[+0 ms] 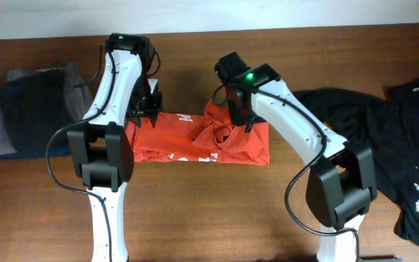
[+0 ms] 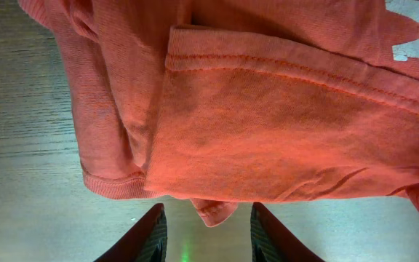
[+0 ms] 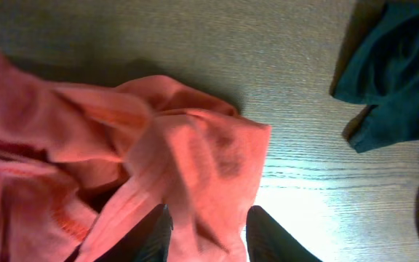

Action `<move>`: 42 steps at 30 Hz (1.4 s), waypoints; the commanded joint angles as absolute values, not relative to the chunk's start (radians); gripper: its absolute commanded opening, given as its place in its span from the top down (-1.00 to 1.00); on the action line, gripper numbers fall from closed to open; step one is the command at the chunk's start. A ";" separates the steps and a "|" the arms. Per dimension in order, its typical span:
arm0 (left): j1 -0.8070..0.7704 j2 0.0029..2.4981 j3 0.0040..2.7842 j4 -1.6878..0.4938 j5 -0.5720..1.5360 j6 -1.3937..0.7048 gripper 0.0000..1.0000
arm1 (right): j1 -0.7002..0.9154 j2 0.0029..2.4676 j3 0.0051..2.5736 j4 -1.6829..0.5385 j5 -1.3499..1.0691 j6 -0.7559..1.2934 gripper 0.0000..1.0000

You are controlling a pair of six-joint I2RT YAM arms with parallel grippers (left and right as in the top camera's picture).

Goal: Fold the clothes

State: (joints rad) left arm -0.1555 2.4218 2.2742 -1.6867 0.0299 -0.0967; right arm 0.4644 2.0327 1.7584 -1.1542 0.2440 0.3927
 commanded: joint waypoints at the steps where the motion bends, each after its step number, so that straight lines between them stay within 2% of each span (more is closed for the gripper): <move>1: -0.149 2.383 2.288 -1.688 0.041 -0.081 0.24 | 0.459 2.056 1.750 -1.146 0.202 0.401 0.40; 3: -0.149 2.383 2.288 -1.688 0.041 -0.081 0.24 | 0.464 2.057 1.750 -1.142 0.185 0.398 0.48; 21: -0.149 2.383 2.288 -1.688 0.041 -0.081 0.24 | 0.471 2.067 1.749 -1.155 0.144 0.398 0.44; 26: -0.149 2.383 2.288 -1.688 0.041 -0.081 0.24 | 0.471 2.067 1.737 -1.153 0.118 0.398 0.92; 28: -0.149 2.383 2.288 -1.688 0.041 -0.081 0.24 | 0.472 2.067 1.735 -1.143 0.052 0.368 0.92; 31: -0.149 2.383 2.288 -1.688 0.041 -0.081 0.24 | 0.499 2.067 1.735 -1.060 -0.215 0.118 0.92; 40: -0.149 2.383 2.288 -1.688 0.041 -0.081 0.24 | 0.609 2.087 1.721 -0.987 -0.164 0.112 0.90; 42: -0.149 2.383 2.288 -1.688 0.041 -0.081 0.24 | 0.609 2.091 1.710 -0.986 -0.164 0.113 0.83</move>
State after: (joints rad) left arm -0.1555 2.4218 2.2742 -1.6867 0.0299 -0.0967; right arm 0.6052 2.0655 1.7309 -0.9894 -0.1528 0.1314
